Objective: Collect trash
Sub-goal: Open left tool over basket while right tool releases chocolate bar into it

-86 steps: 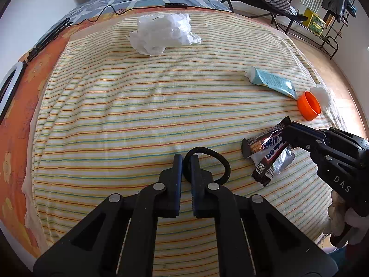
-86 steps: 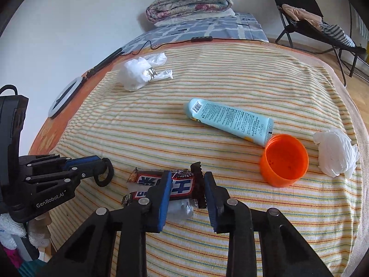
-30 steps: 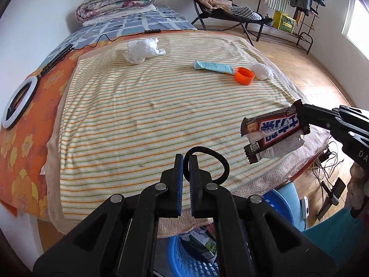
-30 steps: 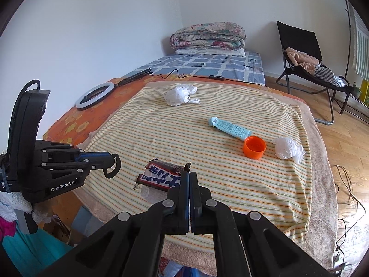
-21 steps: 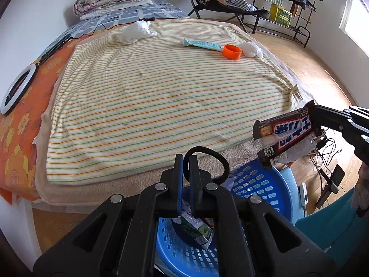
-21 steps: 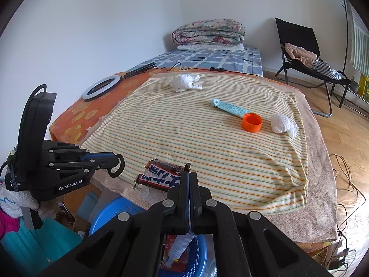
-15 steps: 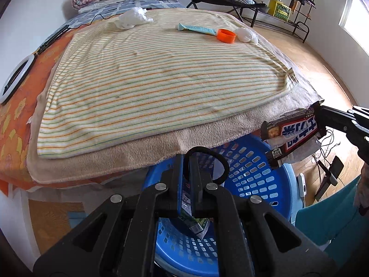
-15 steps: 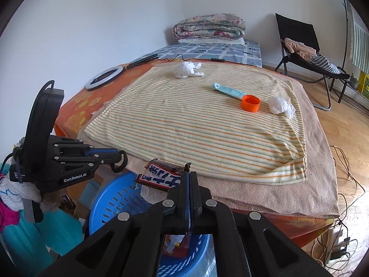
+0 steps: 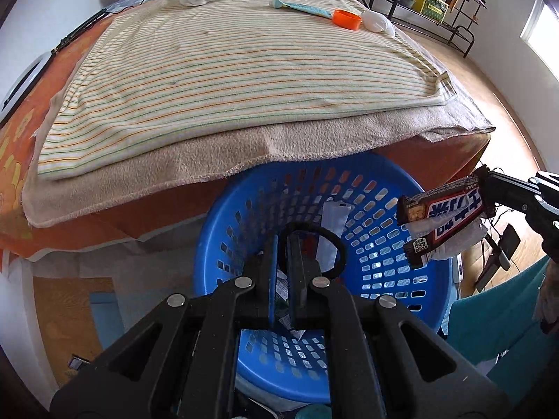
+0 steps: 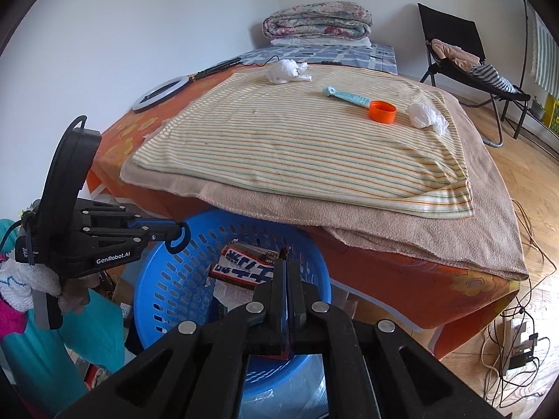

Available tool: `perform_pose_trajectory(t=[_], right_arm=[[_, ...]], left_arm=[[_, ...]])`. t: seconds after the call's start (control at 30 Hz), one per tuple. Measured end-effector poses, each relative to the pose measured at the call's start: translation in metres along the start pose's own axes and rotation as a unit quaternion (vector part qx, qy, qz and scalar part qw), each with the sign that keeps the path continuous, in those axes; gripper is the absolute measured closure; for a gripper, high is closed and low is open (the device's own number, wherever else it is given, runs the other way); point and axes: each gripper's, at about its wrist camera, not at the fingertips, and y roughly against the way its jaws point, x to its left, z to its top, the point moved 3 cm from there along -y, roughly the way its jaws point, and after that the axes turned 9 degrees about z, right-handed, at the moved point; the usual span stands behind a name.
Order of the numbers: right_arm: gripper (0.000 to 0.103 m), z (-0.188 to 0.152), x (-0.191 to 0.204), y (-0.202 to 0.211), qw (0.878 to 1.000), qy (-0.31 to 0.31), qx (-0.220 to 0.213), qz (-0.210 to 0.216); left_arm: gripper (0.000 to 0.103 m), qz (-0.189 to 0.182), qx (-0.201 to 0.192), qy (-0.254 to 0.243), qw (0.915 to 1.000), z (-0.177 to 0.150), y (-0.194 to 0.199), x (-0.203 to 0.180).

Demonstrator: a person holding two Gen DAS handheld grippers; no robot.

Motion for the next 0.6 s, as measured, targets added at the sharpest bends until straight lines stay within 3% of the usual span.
perform_pose_trajectory(t=[0.6], right_arm=[[0.103,-0.022,0.006,-0.029,0.999,-0.011,0.048,0.018]], left_arm=[[0.1,-0.003,0.038,-0.014,0.9992,-0.012,-0.02,-0.01]])
